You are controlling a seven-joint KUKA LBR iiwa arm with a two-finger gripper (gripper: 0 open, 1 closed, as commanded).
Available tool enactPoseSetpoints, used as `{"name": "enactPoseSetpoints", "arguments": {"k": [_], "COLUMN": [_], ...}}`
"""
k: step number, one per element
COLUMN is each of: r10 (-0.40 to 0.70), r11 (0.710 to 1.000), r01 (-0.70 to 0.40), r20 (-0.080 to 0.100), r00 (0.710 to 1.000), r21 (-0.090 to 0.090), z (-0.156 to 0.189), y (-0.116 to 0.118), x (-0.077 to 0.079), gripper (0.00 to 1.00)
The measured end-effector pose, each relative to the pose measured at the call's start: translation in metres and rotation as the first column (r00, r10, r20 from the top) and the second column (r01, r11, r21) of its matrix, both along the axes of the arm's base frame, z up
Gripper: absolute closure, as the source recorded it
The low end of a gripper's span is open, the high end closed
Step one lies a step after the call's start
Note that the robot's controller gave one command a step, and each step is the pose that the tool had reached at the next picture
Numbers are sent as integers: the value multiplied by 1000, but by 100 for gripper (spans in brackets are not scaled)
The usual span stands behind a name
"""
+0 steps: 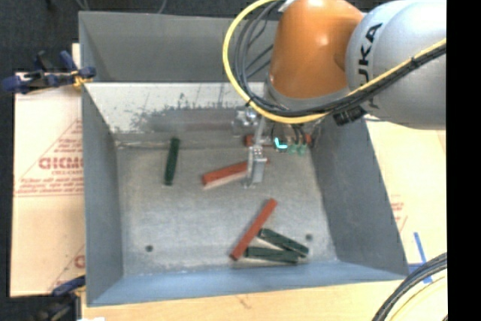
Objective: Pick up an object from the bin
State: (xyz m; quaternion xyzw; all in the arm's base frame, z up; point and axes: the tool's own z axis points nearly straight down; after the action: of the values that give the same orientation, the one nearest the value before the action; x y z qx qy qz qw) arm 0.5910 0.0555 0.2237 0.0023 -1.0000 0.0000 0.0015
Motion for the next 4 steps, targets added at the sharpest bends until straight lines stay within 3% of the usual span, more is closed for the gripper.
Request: {"name": "enactPoseSetpoints", "arguments": {"k": [1, 4], "r10": [24, 14], "r11": [1000, 1000], "r01": [-24, -14], "r20": [1, 10], "r00": [1000, 1000], "r21": [-3, 3], "z": [-158, -155], "y": [-41, -42], "x": [42, 47], "gripper": [0, 0]}}
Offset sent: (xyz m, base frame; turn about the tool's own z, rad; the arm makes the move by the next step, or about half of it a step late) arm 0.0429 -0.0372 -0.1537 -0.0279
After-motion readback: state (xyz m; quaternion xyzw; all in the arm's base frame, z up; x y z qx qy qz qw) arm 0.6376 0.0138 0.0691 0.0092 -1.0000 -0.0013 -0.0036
